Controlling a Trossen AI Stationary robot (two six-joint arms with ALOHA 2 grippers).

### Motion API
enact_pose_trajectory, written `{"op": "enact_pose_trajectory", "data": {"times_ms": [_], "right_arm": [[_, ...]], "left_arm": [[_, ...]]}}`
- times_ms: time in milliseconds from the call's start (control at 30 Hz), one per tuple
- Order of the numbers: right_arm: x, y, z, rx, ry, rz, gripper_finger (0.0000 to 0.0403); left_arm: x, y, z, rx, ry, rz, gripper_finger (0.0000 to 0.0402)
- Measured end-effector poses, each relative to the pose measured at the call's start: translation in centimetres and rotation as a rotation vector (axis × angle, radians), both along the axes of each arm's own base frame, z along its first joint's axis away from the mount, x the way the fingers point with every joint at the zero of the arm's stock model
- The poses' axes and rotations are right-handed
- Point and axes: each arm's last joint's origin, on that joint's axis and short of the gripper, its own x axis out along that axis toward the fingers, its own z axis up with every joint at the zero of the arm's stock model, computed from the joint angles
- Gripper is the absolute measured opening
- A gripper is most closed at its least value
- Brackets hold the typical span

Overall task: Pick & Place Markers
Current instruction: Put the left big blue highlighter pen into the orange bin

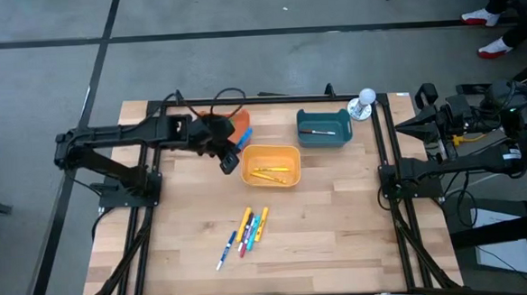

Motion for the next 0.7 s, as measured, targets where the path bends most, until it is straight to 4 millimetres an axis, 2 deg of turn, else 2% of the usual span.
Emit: {"op": "enact_pose_trajectory", "data": {"times_ms": [367,700], "right_arm": [[0.0,0.0,0.0,0.0,0.0,0.0,0.0023],[0.0,0.0,0.0,0.0,0.0,0.0,0.0023]], "left_arm": [[-1.1,4.6,-0.1,0.054,0.04,-0.02,0.0059],[-3.1,9.0,-0.1,0.109,0.064,-0.021,0.0059]]}}
